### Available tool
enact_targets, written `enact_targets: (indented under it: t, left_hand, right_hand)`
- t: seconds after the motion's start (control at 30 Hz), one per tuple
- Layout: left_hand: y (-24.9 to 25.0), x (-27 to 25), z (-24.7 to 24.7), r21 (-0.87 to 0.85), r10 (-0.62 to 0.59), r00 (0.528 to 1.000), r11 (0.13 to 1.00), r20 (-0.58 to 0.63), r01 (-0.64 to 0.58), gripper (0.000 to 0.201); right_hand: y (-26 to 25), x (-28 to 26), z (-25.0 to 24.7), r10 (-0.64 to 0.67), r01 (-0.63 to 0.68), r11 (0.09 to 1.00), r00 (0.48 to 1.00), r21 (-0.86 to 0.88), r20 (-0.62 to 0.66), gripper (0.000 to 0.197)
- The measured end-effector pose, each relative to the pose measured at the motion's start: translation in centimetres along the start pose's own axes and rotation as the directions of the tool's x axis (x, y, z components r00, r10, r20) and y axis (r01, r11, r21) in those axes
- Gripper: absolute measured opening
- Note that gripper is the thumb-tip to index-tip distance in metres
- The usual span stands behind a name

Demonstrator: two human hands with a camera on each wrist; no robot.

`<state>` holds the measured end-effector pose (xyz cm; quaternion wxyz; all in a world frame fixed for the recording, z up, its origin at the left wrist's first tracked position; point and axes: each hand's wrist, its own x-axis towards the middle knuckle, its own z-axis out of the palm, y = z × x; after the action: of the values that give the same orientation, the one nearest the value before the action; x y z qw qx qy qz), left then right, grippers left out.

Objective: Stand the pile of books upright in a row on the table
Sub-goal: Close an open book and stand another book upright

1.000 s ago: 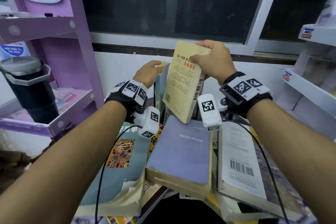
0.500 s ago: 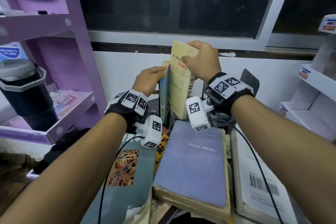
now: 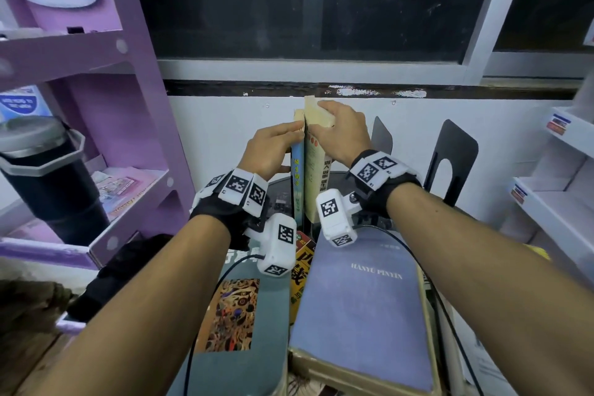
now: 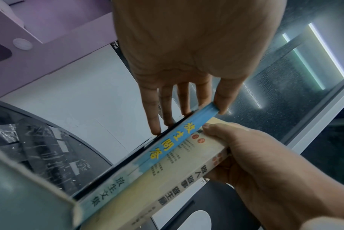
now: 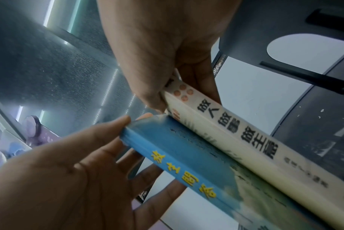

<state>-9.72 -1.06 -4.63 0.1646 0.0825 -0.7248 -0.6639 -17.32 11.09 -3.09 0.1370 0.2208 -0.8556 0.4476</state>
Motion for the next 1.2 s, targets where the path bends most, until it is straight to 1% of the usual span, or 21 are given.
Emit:
enact_targets:
  t: [0.23,0.4,0.5,0.63,0.77,0.87,1.0,1.07,1.2]
  left_hand:
    - [-0.1,0.0,0.1,-0.044,0.000,1.000,0.999,0.014,0.001,0.030]
    - [-0.3,0.0,0.2,-0.055,0.002,1.000,0.998,0.020,-0.001,0.031]
    - [-0.3,0.1,0.2,-0.059,0.009,1.000,0.998,0.018,-0.008,0.031]
    - [-0.4,0.0,0.1,-0.062,0.017,1.000,0.998,0.016,-0.016,0.031]
    - [-0.3,-0.1,0.1,-0.068,0.014,1.000,0.998,0.023,-0.012,0.031]
    - [-0.3,-0.2,0.1,-0.064,0.013,1.000,0.998,0.023,-0.012,0.031]
    - [-0.2,-0.3,0.0,-0.062,0.020,1.000,0.998,0.019,-0.019,0.027]
    - [-0.3,-0.3,0.0,-0.059,0.021,1.000,0.998,0.020,-0.020,0.027]
    - [-0.3,-0.2,-0.1,-0.053,0.017,0.999,0.998,0.032,-0.015,0.032]
  right_hand:
    - [1.2,0.2,1.2,-0.024,0.025,1.000,0.998,-0.012,0.065,0.056]
    - [2.4,0.0,1.2,-0.024,0.033,0.997,0.992,-0.072,0.123,0.055]
    - [2.4,-0.1,0.7,-0.032,0.042,0.998,0.984,-0.053,0.173,0.057]
    - [1.8,-0.6,0.2,0.008,-0.007,1.000,0.955,-0.005,0.297,0.070]
    - [1.6,-1.2,-0.5,0.056,-0.099,0.991,0.917,0.089,0.394,0.080]
    - [1.2,-1.6,-1.0,0.057,-0.111,0.990,0.885,0.091,0.461,0.091]
    - [1.2,-1.7,-0.9,0.059,-0.083,0.996,0.865,0.026,0.499,0.111]
    - [1.3,-1.8,-0.8,0.056,-0.083,0.996,0.857,0.029,0.512,0.118]
    - [1.5,-2.0,-0.6,0.047,-0.111,0.989,0.860,0.096,0.508,0.117]
